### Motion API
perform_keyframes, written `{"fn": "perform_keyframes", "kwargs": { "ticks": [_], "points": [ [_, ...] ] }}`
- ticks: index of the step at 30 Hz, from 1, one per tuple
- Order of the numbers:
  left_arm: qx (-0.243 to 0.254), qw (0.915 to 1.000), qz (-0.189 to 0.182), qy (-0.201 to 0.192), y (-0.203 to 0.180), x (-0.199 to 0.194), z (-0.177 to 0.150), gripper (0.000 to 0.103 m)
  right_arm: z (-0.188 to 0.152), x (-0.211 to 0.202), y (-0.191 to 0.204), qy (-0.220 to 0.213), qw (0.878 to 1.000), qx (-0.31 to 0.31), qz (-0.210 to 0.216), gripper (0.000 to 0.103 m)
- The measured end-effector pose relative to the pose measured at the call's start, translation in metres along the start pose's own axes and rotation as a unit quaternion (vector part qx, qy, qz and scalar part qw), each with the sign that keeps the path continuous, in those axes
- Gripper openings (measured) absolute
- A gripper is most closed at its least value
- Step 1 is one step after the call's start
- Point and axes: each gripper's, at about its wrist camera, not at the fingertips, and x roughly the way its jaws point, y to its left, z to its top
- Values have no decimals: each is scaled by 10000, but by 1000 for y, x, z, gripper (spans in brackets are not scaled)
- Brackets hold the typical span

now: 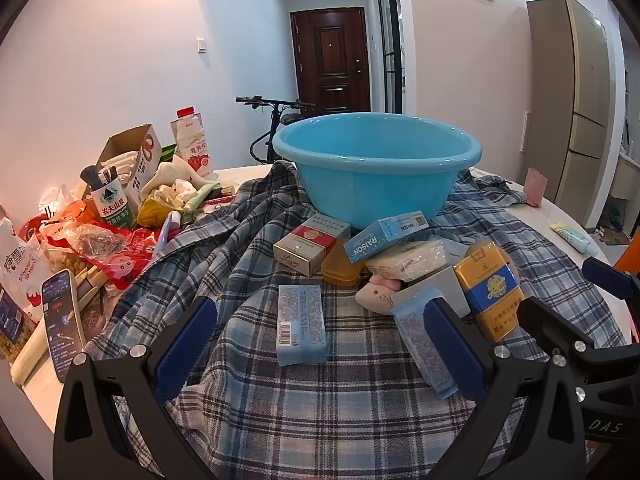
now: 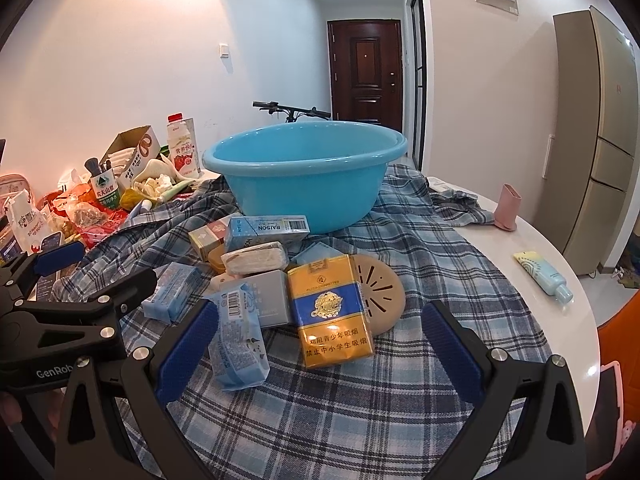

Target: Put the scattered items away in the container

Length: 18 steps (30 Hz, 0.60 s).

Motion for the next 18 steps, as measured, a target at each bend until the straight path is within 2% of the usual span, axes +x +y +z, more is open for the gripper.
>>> {"fn": "perform_keyframes", "kwargs": {
  "ticks": [18],
  "points": [
    [-17,10000,-42,-2,3,-2,7,102,10,-3,1,-3,9999,-132,11,103]
  ]
}}
